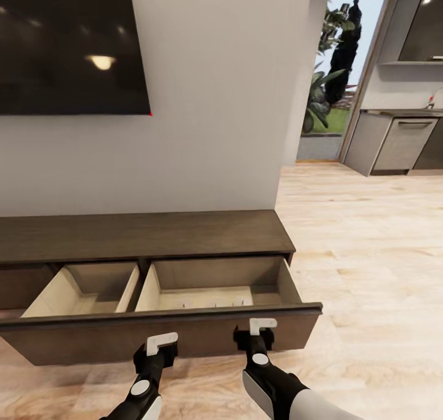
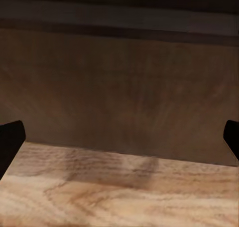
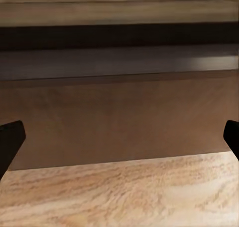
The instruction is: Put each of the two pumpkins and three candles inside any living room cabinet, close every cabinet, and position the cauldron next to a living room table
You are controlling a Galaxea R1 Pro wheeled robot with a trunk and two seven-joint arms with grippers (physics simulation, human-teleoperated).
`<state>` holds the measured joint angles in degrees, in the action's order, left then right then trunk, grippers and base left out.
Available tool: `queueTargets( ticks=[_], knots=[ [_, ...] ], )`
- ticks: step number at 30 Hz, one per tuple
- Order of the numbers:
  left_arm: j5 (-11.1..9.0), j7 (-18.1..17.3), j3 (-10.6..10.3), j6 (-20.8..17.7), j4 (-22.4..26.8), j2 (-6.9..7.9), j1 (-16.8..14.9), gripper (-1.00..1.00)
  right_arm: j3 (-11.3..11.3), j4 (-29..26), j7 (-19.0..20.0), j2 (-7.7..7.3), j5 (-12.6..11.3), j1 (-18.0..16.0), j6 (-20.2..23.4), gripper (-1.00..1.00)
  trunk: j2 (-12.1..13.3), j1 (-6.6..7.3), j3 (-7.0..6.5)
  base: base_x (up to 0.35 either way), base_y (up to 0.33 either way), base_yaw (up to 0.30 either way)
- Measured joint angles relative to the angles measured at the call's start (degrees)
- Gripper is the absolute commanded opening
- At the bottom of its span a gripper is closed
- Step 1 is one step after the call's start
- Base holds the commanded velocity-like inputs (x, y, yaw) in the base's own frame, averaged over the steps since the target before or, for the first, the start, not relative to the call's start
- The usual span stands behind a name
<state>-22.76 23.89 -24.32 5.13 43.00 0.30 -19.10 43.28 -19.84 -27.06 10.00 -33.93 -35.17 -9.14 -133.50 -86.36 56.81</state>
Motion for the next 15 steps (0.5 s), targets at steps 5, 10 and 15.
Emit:
queueTargets(
  ticks=[5,10,15],
  knots=[
    [0.0,0.0,0.0,0.0,0.0,0.0,0.0,1.0,0.0,0.0,0.0,0.0,0.0,0.0,0.0,1.0,0.0,0.0,0.0,0.052,0.0,0.0],
    [0.0,0.0,-0.1,0.1,0.0,0.0,0.0,1.0,0.0,0.0,0.0,0.0,0.0,0.0,0.0,1.0,0.0,0.0,0.0,0.029,0.0,0.0],
    [0.0,0.0,-0.1,0.1,0.0,0.0,0.0,1.0,0.0,0.0,0.0,0.0,0.0,0.0,0.0,1.0,0.0,-0.01,0.0,0.003,0.0,0.0]
  ],
)
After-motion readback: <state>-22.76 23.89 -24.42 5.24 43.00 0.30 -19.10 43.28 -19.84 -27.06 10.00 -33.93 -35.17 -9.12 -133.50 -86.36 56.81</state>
